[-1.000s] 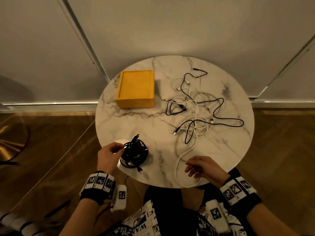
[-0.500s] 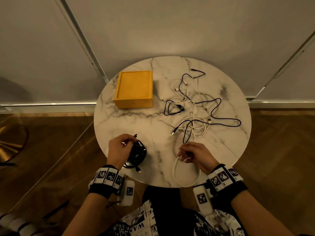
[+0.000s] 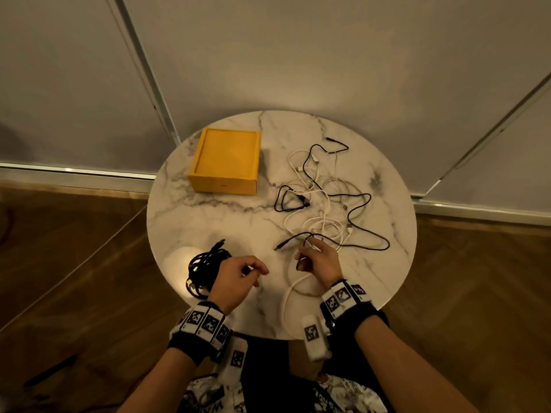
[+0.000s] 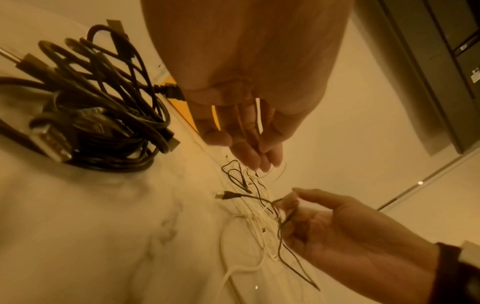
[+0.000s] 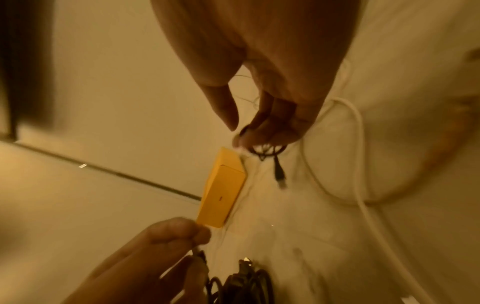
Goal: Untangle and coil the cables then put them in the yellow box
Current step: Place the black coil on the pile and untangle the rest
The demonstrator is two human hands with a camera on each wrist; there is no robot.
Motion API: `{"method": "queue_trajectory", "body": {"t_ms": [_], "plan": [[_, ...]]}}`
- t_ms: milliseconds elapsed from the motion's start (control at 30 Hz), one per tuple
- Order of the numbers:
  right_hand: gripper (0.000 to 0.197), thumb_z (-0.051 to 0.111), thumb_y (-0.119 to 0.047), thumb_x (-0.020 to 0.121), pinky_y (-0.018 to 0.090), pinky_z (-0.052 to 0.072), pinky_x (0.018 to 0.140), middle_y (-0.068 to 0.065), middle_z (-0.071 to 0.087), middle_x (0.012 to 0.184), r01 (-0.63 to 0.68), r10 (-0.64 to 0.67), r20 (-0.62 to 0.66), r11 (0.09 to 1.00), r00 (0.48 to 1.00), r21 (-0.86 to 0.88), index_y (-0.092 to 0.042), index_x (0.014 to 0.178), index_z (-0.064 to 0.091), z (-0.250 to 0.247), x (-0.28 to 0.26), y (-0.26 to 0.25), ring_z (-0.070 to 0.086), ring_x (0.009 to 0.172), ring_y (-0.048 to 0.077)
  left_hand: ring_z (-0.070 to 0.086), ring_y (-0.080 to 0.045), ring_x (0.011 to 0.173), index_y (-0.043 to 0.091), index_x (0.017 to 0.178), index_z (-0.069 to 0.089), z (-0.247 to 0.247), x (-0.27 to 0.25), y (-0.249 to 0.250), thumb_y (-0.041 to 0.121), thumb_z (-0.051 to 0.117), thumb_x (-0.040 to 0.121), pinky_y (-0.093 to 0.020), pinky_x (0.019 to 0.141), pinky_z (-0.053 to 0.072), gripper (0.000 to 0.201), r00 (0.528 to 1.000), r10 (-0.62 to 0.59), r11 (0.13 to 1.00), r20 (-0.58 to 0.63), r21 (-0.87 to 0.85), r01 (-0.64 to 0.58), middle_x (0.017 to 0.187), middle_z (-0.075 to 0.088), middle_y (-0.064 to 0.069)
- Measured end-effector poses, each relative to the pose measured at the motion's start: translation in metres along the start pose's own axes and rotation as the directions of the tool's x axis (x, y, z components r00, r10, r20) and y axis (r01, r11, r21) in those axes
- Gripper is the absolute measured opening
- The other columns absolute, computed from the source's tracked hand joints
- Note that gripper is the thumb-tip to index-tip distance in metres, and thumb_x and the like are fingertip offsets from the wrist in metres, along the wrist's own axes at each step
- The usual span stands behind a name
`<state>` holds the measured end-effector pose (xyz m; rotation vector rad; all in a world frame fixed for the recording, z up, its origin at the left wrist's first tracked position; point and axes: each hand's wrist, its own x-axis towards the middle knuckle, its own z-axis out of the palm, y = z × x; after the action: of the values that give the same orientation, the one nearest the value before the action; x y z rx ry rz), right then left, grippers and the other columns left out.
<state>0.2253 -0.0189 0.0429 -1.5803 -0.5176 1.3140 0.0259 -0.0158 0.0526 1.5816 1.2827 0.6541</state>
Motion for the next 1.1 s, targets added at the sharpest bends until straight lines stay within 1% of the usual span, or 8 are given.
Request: {"method": "queue_trajectory", "body": {"t_ms": [300, 400, 500, 667, 800, 900, 1000, 1100], "plan": [[0.026, 0.054, 0.013, 0.088, 0.018, 0.038, 0.056, 0.004, 0.037, 0.055, 0.432, -0.356, 0.361, 0.889, 0.862, -0.155, -0.004, 0.106, 0.063, -0.007, -0.069, -0.047, 0.041, 0.053, 0.013, 0.053, -0.004, 0.108, 0.021, 0.135, 0.047, 0.0, 0.032, 0.019, 0.014, 0.067, 0.087, -0.026, 0.081, 0.047, 0.052, 0.994, 0.093, 0.995, -0.049, 0.039, -0.091, 0.127, 0.052, 0.012], [0.027, 0.057, 0.009, 0.088, 0.021, 0.041, 0.06, 0.005, 0.045, 0.055, 0.47, -0.337, 0.447, 0.852, 0.829, -0.229, -0.006, 0.11, 0.061, -0.021, -0.079, -0.043, 0.047, 0.053, 0.014, 0.063, -0.009, 0.095, 0.014, 0.103, 0.068, 0.009, 0.041, 0.029, 0.022, 0.058, 0.095, -0.029, 0.084, 0.044, 0.015, 0.987, 0.027, 0.999, 0.159, 0.031, -0.032, 0.102, 0.07, 0.003], [0.032, 0.06, 0.006, 0.087, 0.027, 0.047, 0.062, 0.007, 0.062, 0.059, 0.438, -0.246, 0.489, 0.837, 0.837, -0.328, -0.013, 0.112, 0.058, -0.035, -0.076, -0.036, 0.057, 0.055, 0.018, 0.061, -0.017, 0.064, 0.012, 0.065, 0.058, 0.011, 0.039, 0.04, 0.019, 0.047, 0.1, -0.031, 0.071, 0.046, 0.038, 0.984, -0.049, 0.987, 0.173, -0.146, 0.075, 0.063, 0.065, -0.001], [0.022, 0.063, -0.01, 0.091, 0.025, 0.054, 0.062, 0.012, 0.066, 0.106, 0.329, -0.239, 0.258, 0.852, 0.936, -0.407, -0.017, 0.111, 0.06, -0.039, -0.069, -0.031, 0.069, 0.061, 0.027, 0.019, -0.01, 0.045, 0.015, 0.064, 0.044, 0.004, 0.03, 0.065, 0.02, 0.046, 0.101, -0.021, 0.042, 0.019, 0.038, 0.951, -0.129, 0.882, 0.28, -0.407, 0.239, 0.053, 0.027, 0.005], [0.045, 0.068, -0.01, 0.083, 0.013, 0.044, 0.089, -0.011, 0.045, 0.137, 0.571, -0.382, 0.427, 0.611, 0.82, -0.549, -0.021, 0.126, 0.06, -0.022, -0.061, -0.038, 0.061, 0.104, 0.006, 0.017, -0.007, 0.045, 0.014, 0.066, 0.051, 0.0, 0.017, 0.077, 0.015, 0.052, 0.098, -0.019, 0.042, 0.014, 0.031, 0.916, -0.084, 0.874, 0.392, -0.413, 0.257, 0.052, 0.025, 0.006], [0.005, 0.069, -0.02, 0.085, 0.028, 0.043, 0.096, -0.005, 0.063, 0.12, 0.65, -0.42, 0.506, 0.592, 0.753, -0.477, -0.019, 0.089, 0.072, -0.005, -0.059, -0.042, 0.057, 0.112, 0.006, 0.016, -0.006, 0.044, 0.012, 0.07, 0.054, -0.01, 0.011, 0.079, 0.015, 0.053, 0.093, -0.021, 0.043, 0.012, 0.024, 0.91, -0.068, 0.787, 0.41, -0.538, 0.301, 0.05, 0.024, 0.008], [0.027, 0.074, -0.034, 0.08, 0.028, 0.045, 0.084, -0.006, 0.07, 0.092, 0.647, -0.545, 0.351, 0.605, 0.762, -0.465, -0.018, 0.062, 0.064, -0.008, -0.05, -0.05, 0.061, 0.094, 0.01, 0.016, -0.006, 0.041, 0.014, 0.065, 0.057, -0.026, 0.006, 0.077, 0.02, 0.053, 0.09, -0.022, 0.041, 0.01, 0.026, 0.904, -0.085, 0.691, 0.419, -0.628, 0.356, 0.049, 0.021, 0.009], [0.037, 0.057, -0.059, 0.078, 0.028, 0.038, 0.078, -0.007, 0.056, 0.084, 0.699, -0.496, 0.552, 0.171, 0.67, -0.695, -0.025, 0.064, 0.054, -0.019, -0.046, -0.049, 0.047, 0.088, 0.014, 0.014, -0.006, 0.04, 0.019, 0.055, 0.049, -0.041, -0.001, 0.07, 0.018, 0.057, 0.091, -0.019, 0.039, 0.01, 0.037, 0.938, -0.114, 0.78, 0.326, -0.555, 0.288, 0.049, 0.02, 0.007]]}}
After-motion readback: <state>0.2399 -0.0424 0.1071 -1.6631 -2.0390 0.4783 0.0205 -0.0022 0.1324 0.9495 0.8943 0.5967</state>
